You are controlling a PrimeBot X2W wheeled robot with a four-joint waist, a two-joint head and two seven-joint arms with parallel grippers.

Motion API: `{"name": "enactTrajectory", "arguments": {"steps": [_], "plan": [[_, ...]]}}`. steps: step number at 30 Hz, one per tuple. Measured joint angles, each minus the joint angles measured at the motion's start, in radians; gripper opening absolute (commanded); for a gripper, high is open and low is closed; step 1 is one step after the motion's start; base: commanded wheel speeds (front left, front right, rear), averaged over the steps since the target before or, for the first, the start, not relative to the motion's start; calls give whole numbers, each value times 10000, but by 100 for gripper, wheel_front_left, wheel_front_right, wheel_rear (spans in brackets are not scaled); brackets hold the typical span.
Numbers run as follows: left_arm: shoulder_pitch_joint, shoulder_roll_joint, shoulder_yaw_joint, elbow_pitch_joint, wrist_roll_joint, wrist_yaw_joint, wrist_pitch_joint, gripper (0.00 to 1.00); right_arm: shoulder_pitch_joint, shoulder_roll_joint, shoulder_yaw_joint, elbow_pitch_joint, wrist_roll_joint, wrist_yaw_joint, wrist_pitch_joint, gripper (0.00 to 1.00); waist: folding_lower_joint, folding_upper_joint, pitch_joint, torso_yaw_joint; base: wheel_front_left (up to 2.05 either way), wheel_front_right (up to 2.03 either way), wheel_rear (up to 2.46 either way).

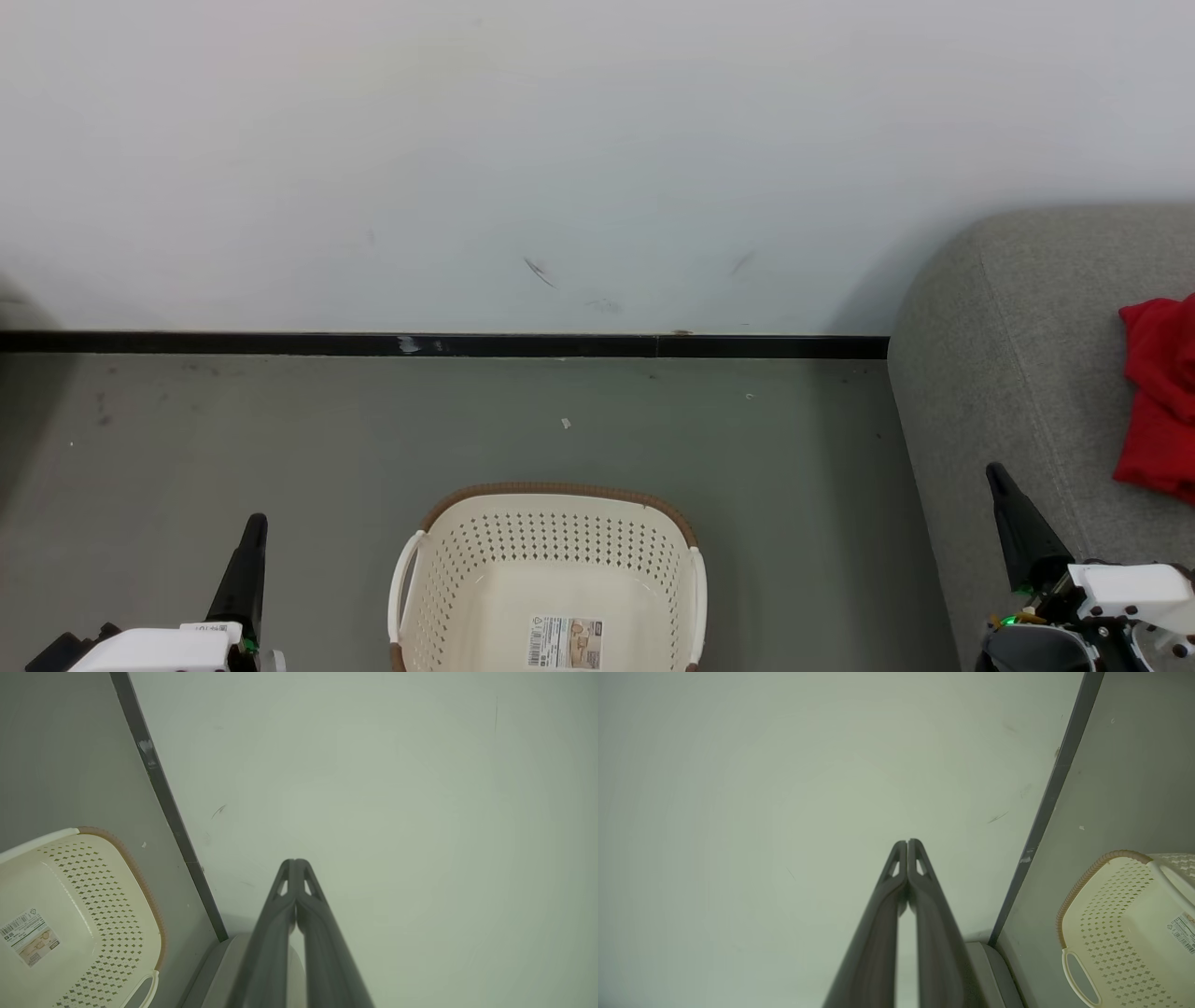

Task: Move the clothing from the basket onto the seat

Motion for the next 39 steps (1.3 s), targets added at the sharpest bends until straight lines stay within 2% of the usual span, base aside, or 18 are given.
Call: {"name": "enactTrajectory", "arguments": {"steps": [39], "plan": [[-1, -2, 10, -2, 0, 0, 2, 0, -2, 6, -54, 17, -2, 0, 29, 0, -2, 0, 2, 0, 0, 0, 0]]}}
